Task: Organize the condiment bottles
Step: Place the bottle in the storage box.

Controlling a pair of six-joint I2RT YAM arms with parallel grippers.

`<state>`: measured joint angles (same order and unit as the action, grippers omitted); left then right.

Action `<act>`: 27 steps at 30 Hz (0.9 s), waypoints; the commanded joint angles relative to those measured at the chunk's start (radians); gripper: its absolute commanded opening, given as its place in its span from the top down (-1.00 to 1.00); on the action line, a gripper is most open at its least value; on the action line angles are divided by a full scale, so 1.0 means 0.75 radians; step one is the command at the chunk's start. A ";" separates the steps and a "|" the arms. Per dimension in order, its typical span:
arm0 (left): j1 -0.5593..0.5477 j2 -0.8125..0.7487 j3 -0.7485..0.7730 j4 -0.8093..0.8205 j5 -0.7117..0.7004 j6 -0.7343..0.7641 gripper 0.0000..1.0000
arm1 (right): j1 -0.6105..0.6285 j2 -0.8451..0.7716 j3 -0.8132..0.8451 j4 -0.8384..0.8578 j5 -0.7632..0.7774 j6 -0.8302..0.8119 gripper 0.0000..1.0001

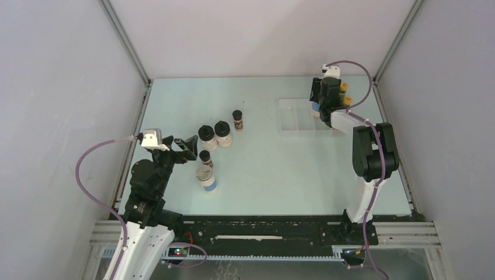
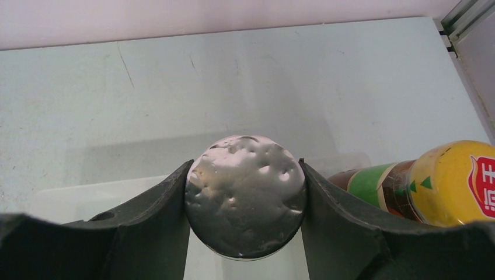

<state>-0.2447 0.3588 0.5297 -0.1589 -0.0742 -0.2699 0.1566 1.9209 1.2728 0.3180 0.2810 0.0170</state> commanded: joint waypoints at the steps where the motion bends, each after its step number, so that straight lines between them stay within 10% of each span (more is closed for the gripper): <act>1: -0.005 0.007 -0.011 0.038 0.021 0.016 -1.00 | 0.004 0.018 0.062 0.064 0.036 -0.001 1.00; 11: -0.006 0.003 -0.011 0.038 0.022 0.014 -1.00 | 0.021 0.000 0.062 0.063 0.067 -0.020 -0.44; 27: -0.005 -0.017 -0.013 0.038 0.029 0.011 -1.00 | 0.042 -0.070 0.062 0.055 0.083 -0.021 -0.52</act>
<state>-0.2447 0.3588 0.5297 -0.1589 -0.0715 -0.2699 0.1764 1.9266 1.2823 0.3267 0.3275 0.0063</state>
